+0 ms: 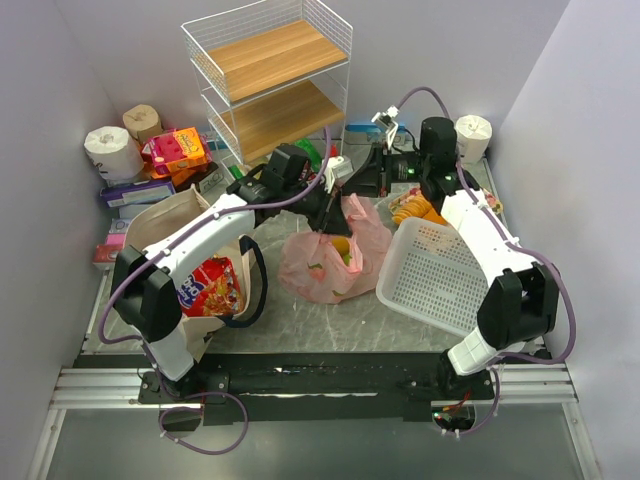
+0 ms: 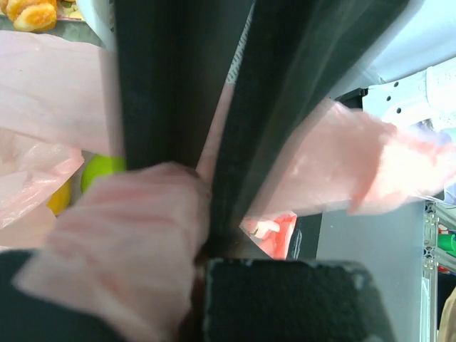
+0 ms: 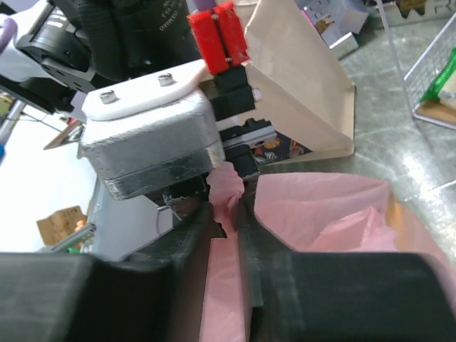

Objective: Place the mixed food into the grocery bags and tie them

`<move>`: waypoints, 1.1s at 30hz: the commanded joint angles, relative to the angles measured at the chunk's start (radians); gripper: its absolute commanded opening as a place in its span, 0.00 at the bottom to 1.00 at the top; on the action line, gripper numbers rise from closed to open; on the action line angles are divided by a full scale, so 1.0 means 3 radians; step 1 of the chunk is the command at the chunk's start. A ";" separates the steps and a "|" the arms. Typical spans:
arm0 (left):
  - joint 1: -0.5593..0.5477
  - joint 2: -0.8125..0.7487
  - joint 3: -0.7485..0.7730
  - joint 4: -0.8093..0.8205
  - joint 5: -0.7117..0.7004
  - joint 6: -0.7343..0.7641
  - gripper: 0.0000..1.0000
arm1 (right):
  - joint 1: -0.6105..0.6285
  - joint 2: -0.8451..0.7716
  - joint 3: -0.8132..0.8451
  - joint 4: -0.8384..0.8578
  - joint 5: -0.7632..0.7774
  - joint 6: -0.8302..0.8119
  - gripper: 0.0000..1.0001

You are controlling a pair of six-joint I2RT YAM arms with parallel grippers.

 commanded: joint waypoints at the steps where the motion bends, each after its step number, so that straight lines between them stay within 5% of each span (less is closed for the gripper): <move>1: -0.0034 0.0004 0.0158 0.0023 0.0081 0.0042 0.01 | 0.0079 -0.0020 -0.0059 0.0350 -0.0072 0.0081 0.02; 3: -0.0034 -0.0006 0.0159 0.0018 -0.0010 0.0001 0.06 | 0.0074 -0.0087 -0.0115 0.0350 0.0004 0.0040 0.00; 4: -0.0034 -0.0037 0.0164 0.0018 -0.0082 -0.0015 0.17 | 0.0084 -0.0117 -0.0135 0.0305 0.0091 0.0014 0.00; 5: -0.0034 -0.0062 0.0153 0.0018 -0.0148 -0.0045 0.43 | 0.0079 -0.0158 -0.0151 0.0259 0.0142 -0.0047 0.00; 6: -0.0034 -0.0093 0.0133 0.0059 -0.0306 -0.0051 0.54 | 0.0084 -0.0174 -0.0151 0.0218 0.0188 -0.0078 0.00; 11: -0.0029 -0.0517 -0.0097 0.0197 -0.0864 -0.0081 0.95 | 0.0084 -0.0230 -0.0130 -0.0033 0.0500 -0.0134 0.00; 20: -0.0065 -0.1115 -0.0205 -0.0074 -0.1851 0.0169 0.96 | 0.0084 -0.0153 0.0028 -0.0304 0.0629 -0.0206 0.00; 33: -0.0356 -0.0493 0.0608 0.0054 -0.1570 -0.0204 0.96 | 0.0089 -0.0194 0.0074 -0.0580 0.0756 -0.0354 0.00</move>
